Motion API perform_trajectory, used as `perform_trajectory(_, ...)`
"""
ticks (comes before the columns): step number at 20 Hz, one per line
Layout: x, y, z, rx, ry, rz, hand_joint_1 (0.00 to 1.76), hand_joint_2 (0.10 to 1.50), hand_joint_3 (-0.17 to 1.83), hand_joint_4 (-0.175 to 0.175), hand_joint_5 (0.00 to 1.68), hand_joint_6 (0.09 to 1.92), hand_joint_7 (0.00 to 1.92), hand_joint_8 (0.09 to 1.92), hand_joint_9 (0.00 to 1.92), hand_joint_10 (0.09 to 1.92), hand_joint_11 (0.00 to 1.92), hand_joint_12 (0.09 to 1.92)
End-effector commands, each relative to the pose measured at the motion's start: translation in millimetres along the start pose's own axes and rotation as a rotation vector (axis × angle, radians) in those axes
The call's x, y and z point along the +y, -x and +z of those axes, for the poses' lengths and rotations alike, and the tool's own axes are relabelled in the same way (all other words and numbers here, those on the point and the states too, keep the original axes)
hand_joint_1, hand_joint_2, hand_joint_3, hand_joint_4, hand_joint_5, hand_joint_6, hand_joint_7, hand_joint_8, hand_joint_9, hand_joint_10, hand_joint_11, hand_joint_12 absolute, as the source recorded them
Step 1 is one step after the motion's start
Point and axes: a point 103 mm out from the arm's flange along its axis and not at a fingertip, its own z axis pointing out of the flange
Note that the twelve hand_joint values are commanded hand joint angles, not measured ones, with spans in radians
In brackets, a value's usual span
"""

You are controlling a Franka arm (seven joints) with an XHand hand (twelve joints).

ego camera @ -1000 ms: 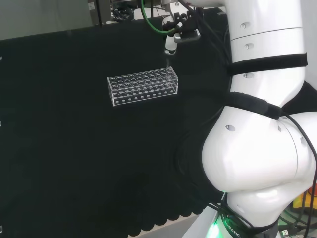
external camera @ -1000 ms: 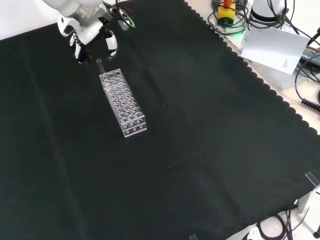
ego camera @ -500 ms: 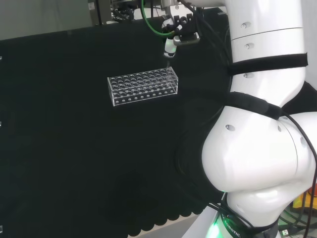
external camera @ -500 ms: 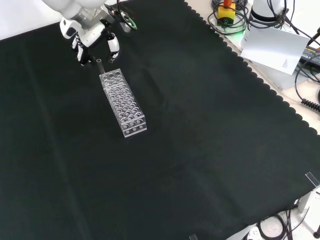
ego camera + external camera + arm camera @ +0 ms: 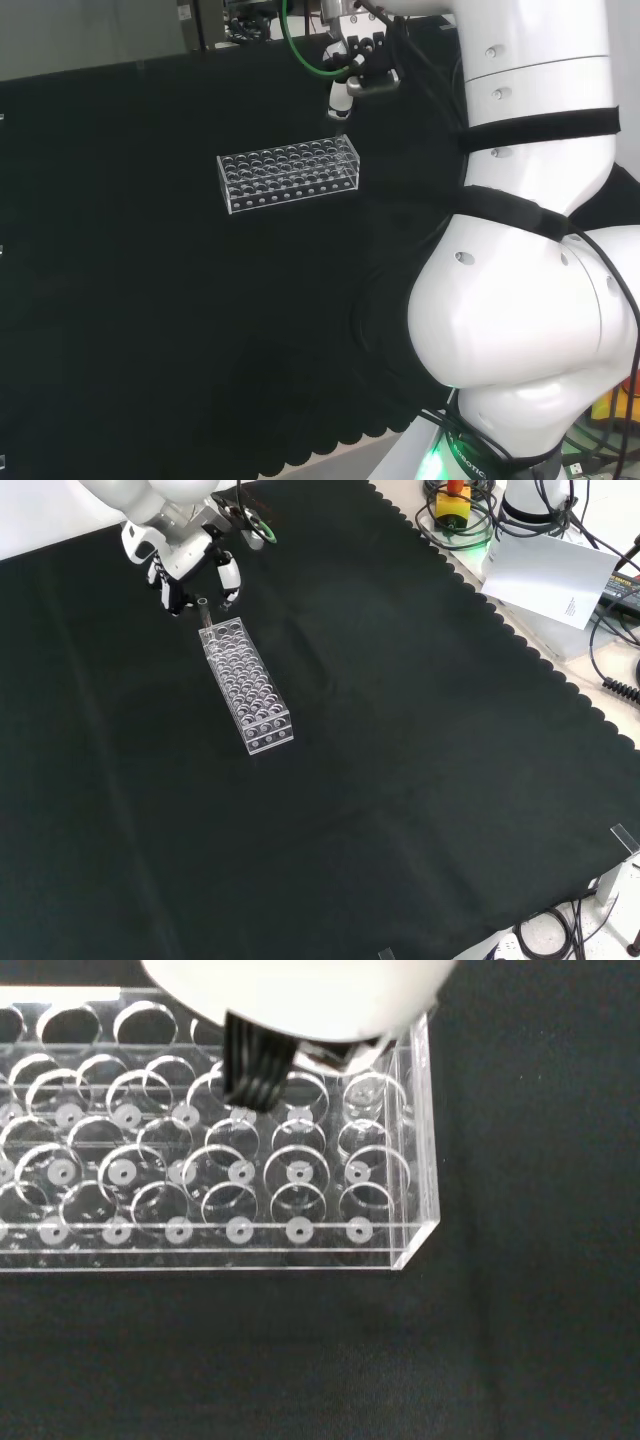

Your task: Pick up the test tube.

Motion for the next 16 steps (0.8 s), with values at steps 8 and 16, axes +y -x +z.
perform_trajectory(8, 0, -6, -6, 0.024, 0.202, 0.006, 1.39, 0.91, 0.17, -0.175, 1.23, 0.38, 1.28, 0.84, 1.21, 0.59, 0.89, 1.16)
perform_trajectory(16, -3, -11, -14, 0.019, 0.209, 0.036, 1.42, 0.98, 0.01, -0.175, 1.28, 0.22, 1.29, 0.85, 1.25, 0.51, 1.05, 1.07)
